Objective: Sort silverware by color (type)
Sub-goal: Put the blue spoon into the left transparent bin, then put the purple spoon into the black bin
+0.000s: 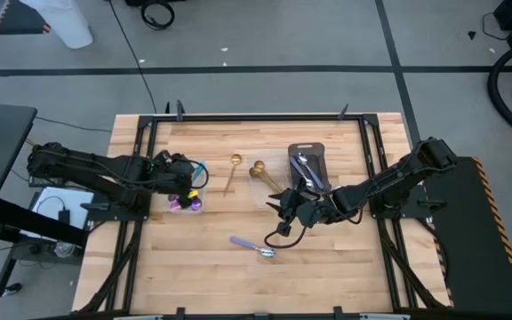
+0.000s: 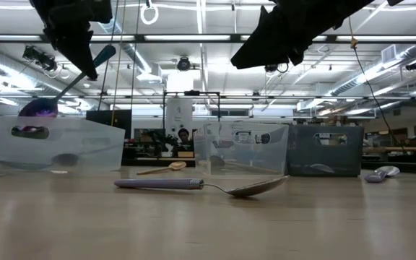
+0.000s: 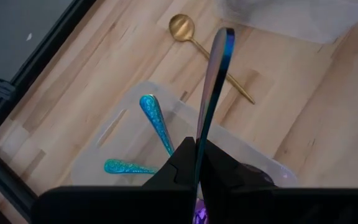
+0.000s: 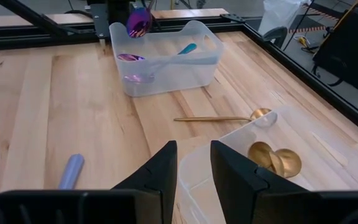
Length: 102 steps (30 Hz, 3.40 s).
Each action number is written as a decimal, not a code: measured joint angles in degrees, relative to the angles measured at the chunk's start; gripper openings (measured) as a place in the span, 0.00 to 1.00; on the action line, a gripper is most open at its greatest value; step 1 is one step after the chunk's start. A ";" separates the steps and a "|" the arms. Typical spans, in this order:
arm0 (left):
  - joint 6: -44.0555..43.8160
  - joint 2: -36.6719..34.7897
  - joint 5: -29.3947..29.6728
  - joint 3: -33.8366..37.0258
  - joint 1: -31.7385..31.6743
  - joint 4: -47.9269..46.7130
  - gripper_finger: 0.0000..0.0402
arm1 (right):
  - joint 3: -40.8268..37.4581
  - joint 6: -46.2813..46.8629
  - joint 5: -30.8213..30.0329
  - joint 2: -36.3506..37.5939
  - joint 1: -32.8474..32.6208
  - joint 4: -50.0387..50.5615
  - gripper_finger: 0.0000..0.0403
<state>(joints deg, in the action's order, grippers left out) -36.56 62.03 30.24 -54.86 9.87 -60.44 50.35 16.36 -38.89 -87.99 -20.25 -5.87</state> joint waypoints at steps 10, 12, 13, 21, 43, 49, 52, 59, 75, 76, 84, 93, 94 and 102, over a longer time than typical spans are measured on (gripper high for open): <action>-4.82 -0.57 0.11 9.45 -0.07 4.22 0.04 | 0.00 0.00 0.01 0.00 -0.20 -0.03 0.27; -6.28 -0.62 0.15 10.71 -0.07 5.60 0.04 | 0.00 0.02 0.01 0.00 -0.20 -0.05 0.27; -6.70 -0.62 0.00 11.26 -0.07 6.38 0.04 | 0.00 0.00 0.00 0.00 -0.20 -0.12 0.27; -10.31 -0.62 -2.40 12.08 -0.09 7.32 0.04 | 0.00 -0.07 0.02 0.00 -0.20 -1.22 0.27; -11.67 -0.58 -2.49 12.13 -3.32 5.23 0.28 | 0.00 -0.44 0.00 0.00 -0.20 -1.40 0.27; -10.98 -0.58 -3.67 12.12 -3.32 5.26 0.32 | 0.00 -0.44 0.00 0.00 -0.20 -1.40 0.27; -10.68 -0.58 -4.64 12.12 -3.31 6.08 0.32 | 0.00 -0.44 0.00 0.00 -0.20 -1.40 0.27; -1.58 -0.58 -6.58 12.12 -1.21 16.85 0.33 | 0.00 -0.44 0.01 0.00 -0.20 -1.40 0.27; 17.02 1.72 -6.56 12.12 7.27 41.35 0.33 | 0.00 1.49 3.60 -0.02 -0.18 -1.20 0.27; 17.00 2.37 -6.57 12.12 7.52 42.72 0.33 | 0.00 1.98 4.48 -0.02 -0.18 -1.66 0.27; 19.09 8.06 -6.53 12.10 8.39 47.98 0.33 | 0.02 6.54 10.76 -0.02 0.34 -1.59 0.27; 19.28 9.33 -4.99 12.10 8.20 47.69 0.33 | 0.02 10.36 15.04 -0.02 0.17 -1.10 0.27; 19.28 9.23 -4.88 12.10 8.20 47.62 0.33 | 0.02 10.65 15.68 -0.02 0.17 -1.27 0.27; 20.74 7.72 -4.80 12.10 8.14 43.89 0.32 | 4.65 10.68 16.56 -3.10 -1.24 1.33 0.27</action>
<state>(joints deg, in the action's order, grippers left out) -15.81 69.74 25.44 -42.76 18.01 -16.55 54.99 27.04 -22.34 -91.08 -21.48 -4.54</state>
